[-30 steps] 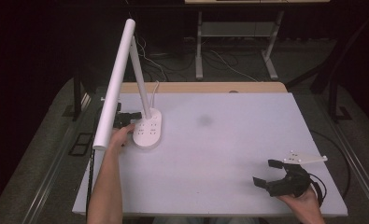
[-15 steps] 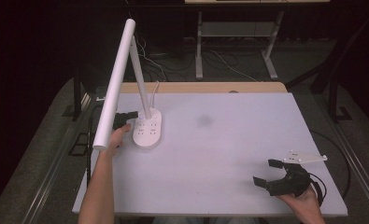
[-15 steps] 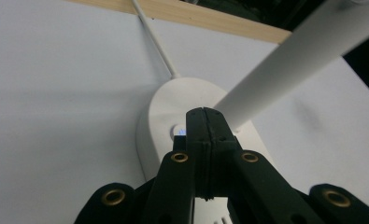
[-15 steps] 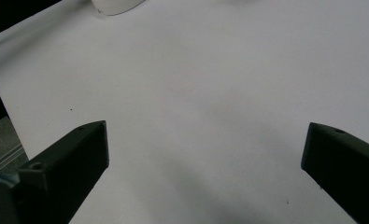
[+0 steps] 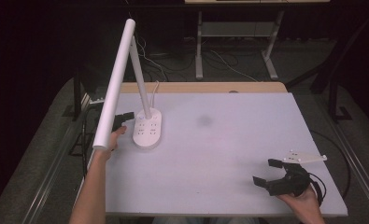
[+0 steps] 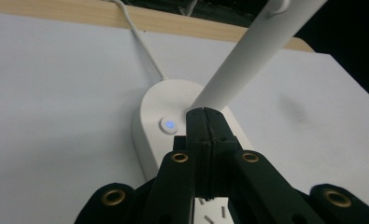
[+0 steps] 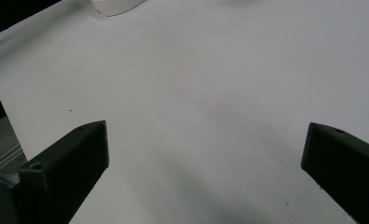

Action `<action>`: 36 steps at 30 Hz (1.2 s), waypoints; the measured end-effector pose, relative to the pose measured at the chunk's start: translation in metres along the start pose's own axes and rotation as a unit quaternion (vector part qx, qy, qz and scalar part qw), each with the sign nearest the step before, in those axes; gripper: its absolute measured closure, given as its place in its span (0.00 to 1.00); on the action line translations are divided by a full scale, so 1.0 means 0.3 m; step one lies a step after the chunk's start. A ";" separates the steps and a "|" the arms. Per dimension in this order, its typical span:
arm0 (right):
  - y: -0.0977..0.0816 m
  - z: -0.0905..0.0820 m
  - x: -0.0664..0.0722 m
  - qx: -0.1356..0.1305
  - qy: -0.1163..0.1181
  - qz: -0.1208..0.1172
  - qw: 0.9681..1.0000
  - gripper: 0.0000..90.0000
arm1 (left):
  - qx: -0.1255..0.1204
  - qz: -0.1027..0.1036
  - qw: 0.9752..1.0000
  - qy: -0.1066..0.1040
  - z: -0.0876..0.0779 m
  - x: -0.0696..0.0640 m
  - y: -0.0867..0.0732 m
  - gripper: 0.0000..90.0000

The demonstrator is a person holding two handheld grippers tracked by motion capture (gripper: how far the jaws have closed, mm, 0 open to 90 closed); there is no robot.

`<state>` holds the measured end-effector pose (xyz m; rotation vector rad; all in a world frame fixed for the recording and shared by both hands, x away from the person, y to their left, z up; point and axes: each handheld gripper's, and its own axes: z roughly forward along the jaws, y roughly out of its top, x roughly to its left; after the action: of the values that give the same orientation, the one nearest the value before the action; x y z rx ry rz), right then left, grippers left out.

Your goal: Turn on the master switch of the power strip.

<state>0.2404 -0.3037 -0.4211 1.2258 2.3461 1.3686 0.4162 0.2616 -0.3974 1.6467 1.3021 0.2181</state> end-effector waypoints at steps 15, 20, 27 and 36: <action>0.003 0.000 0.006 0.000 0.002 -0.002 1.000 0.00 | -0.020 0.014 1.000 -0.011 -0.083 -0.046 -0.049 0.90; 0.006 0.001 0.009 0.001 0.004 -0.004 1.000 0.00 | -0.035 0.018 0.999 -0.009 -0.119 -0.069 -0.067 0.72; 0.007 0.006 0.016 0.002 0.005 -0.007 1.000 0.00 | -0.042 0.029 0.998 -0.029 -0.152 -0.108 -0.083 0.41; 0.008 0.003 0.019 0.001 0.005 -0.007 1.000 0.00 | -0.033 0.036 0.997 -0.052 -0.167 -0.148 -0.117 0.08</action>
<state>0.2385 -0.2984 -0.4183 1.2040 2.3587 1.3718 0.3428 0.2518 -0.3813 1.6295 1.1475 0.2137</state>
